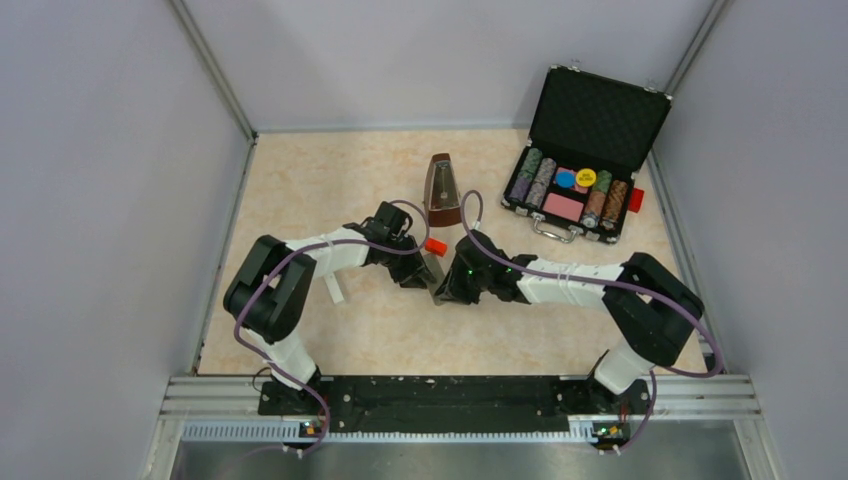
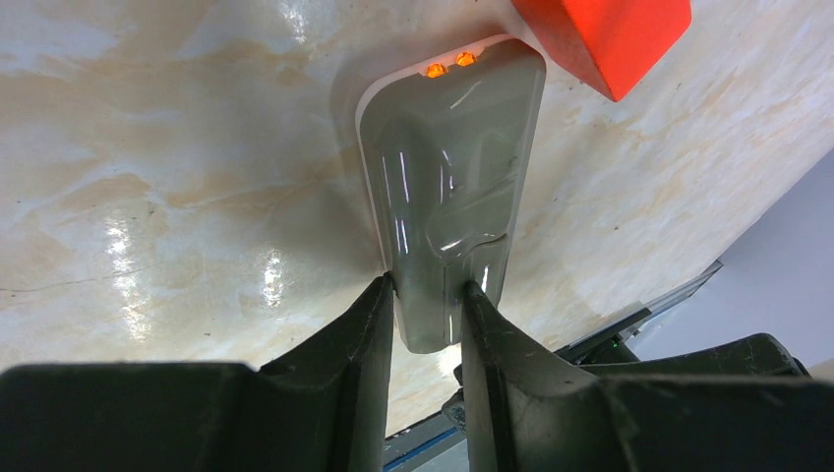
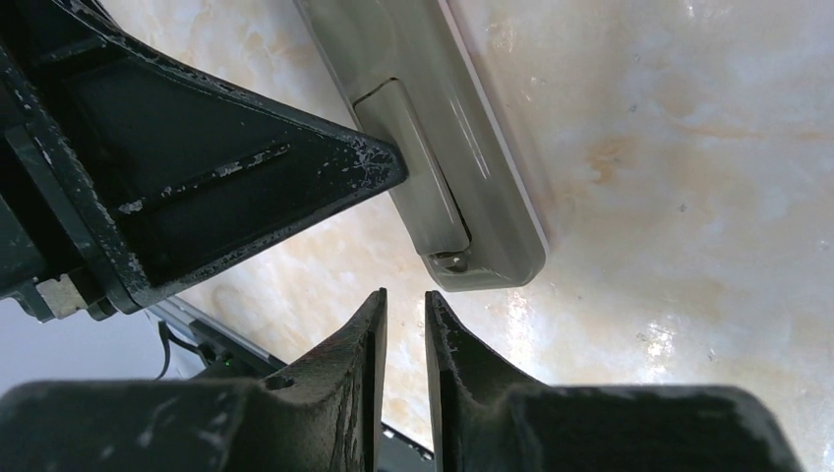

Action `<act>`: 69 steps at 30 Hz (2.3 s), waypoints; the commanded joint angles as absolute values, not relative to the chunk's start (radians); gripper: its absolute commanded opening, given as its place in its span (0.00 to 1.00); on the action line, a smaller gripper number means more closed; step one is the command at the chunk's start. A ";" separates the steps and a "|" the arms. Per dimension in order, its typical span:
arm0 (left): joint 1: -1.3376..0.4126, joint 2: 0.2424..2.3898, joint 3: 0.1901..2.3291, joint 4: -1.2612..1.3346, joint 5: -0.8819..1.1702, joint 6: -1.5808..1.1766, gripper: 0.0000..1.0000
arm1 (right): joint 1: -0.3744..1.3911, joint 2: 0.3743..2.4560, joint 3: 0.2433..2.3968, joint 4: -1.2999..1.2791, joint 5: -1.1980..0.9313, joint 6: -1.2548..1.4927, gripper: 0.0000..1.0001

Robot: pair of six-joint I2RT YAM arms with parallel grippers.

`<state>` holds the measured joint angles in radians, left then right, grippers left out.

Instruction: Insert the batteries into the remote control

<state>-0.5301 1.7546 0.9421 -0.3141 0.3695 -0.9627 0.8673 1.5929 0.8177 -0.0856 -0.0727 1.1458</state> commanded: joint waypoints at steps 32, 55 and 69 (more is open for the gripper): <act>-0.556 1.874 0.868 -0.378 0.268 -0.922 0.06 | 0.814 1.670 0.734 0.053 -0.004 1.265 0.00; -0.545 1.884 0.874 -0.375 0.262 -0.931 0.06 | 0.791 1.470 0.680 0.081 0.033 1.269 0.24; -0.542 1.878 0.865 -0.364 0.270 -0.942 0.06 | 0.875 1.504 0.670 0.115 0.134 1.395 0.25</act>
